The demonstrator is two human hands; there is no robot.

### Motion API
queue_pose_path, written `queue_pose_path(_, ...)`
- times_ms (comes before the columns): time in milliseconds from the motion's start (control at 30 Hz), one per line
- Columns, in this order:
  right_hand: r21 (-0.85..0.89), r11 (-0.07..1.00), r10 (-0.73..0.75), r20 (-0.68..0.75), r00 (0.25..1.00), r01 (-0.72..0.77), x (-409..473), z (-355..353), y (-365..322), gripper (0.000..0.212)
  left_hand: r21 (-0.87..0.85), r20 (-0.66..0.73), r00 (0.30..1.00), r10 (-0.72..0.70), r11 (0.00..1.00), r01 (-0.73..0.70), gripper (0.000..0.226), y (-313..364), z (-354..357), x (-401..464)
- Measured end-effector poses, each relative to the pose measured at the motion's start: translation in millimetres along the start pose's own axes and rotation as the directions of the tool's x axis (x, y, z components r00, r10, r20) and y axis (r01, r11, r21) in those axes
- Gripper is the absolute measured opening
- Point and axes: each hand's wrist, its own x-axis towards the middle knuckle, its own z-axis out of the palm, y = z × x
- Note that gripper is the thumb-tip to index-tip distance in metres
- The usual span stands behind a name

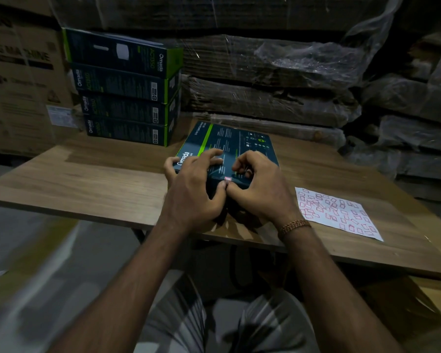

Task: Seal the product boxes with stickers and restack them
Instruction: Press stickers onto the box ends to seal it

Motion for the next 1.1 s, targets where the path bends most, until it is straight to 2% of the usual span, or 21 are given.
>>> queue_pose_path(133,0.001,1.000,-0.013,0.009,1.000,0.013,-1.2,-1.9,1.0,0.029,-0.004,0.005,1.000,0.021,1.000,-0.021,0.063,-1.2,-0.1,-0.8)
queue_pose_path(300,0.098,0.994,-0.045,0.052,0.998,0.040,-2.0,-8.9,6.9,0.024,-0.103,-0.117,0.989,0.090,0.989,-0.102,0.037,-0.4,-2.2,-1.0)
queue_pose_path(433,0.130,0.991,-0.045,0.092,0.995,0.032,-1.5,-11.7,7.6,0.023,-0.127,-0.113,0.983,0.143,0.979,-0.157,0.027,-3.2,-1.2,-0.5)
queue_pose_path(633,0.132,0.991,-0.038,0.101,0.994,0.025,-0.2,-12.1,6.6,0.022,-0.132,-0.095,0.986,0.140,0.980,-0.152,0.025,-3.5,-2.1,0.3)
queue_pose_path(833,0.108,0.994,-0.037,0.080,0.996,0.028,1.9,-10.1,9.4,0.020,-0.089,-0.139,0.982,0.127,0.986,-0.140,0.017,-2.2,-0.4,-0.6)
queue_pose_path(1000,0.116,0.993,-0.013,0.074,0.997,0.004,0.6,-10.0,9.1,0.024,-0.058,-0.129,0.982,0.138,0.987,-0.147,0.031,-0.2,-0.3,-1.9)
queue_pose_path(1100,0.159,0.987,-0.004,0.098,0.995,-0.012,0.4,-9.7,9.5,0.023,-0.087,-0.105,0.980,0.169,0.980,-0.178,0.028,-1.5,-2.2,-1.0)
